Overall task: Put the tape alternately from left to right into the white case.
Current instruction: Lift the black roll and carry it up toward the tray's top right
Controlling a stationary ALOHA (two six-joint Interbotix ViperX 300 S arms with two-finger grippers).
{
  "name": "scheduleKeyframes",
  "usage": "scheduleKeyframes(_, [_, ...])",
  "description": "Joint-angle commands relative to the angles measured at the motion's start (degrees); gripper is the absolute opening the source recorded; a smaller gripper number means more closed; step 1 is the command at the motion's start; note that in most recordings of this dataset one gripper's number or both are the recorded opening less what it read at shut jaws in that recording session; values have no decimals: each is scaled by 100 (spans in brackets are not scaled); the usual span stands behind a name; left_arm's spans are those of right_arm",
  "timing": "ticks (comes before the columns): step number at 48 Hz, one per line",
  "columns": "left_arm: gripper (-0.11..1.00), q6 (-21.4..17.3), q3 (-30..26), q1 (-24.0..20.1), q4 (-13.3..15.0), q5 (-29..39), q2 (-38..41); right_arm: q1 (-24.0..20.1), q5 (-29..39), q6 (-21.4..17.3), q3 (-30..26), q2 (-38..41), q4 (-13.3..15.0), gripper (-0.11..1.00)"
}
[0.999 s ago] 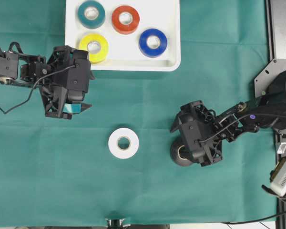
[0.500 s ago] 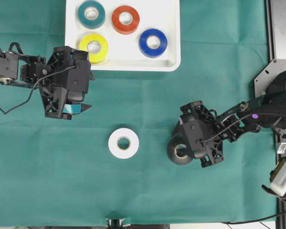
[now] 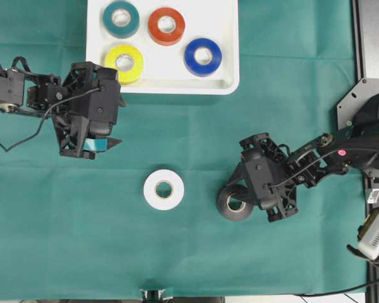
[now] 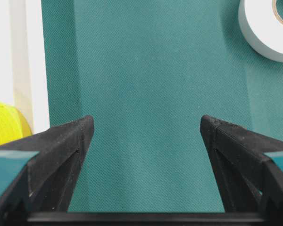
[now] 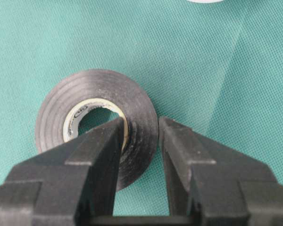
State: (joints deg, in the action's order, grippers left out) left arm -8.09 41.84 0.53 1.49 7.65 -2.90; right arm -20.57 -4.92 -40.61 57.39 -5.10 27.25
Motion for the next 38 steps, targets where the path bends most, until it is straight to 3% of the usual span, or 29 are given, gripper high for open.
scheduleKeyframes(1, [97, 9, -114, 26, 9, -35, -62, -18, -35, 0, -70, -114, -9, 0])
scheduleKeyframes(18, [97, 0, -114, 35, 9, -35, -62, -18, 26, -9, -167, -536, 0, 0])
scheduleKeyframes(38, [97, 0, -105, 105, 9, -35, -70, 44, 1134, 0, -325, -1380, -9, 0])
